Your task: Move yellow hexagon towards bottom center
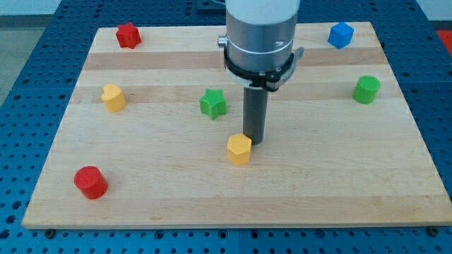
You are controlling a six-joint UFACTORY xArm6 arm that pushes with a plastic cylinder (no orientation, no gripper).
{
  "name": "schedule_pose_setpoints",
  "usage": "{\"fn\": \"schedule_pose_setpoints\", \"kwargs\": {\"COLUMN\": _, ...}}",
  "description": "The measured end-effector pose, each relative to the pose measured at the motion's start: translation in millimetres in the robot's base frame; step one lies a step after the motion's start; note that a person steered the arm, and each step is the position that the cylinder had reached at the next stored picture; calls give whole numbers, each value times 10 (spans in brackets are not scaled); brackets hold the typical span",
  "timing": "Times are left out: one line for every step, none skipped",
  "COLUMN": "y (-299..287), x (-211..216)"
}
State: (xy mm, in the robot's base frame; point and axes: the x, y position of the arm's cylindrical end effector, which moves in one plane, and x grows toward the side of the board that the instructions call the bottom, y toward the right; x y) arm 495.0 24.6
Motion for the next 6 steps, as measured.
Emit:
{"fn": "schedule_pose_setpoints", "kwargs": {"y": -24, "x": 130}}
{"fn": "schedule_pose_setpoints", "kwargs": {"y": -8, "x": 2}}
{"fn": "schedule_pose_setpoints", "kwargs": {"y": -93, "x": -28}}
{"fn": "schedule_pose_setpoints", "kwargs": {"y": -292, "x": -28}}
{"fn": "schedule_pose_setpoints", "kwargs": {"y": -340, "x": -17}}
{"fn": "schedule_pose_setpoints", "kwargs": {"y": -340, "x": 59}}
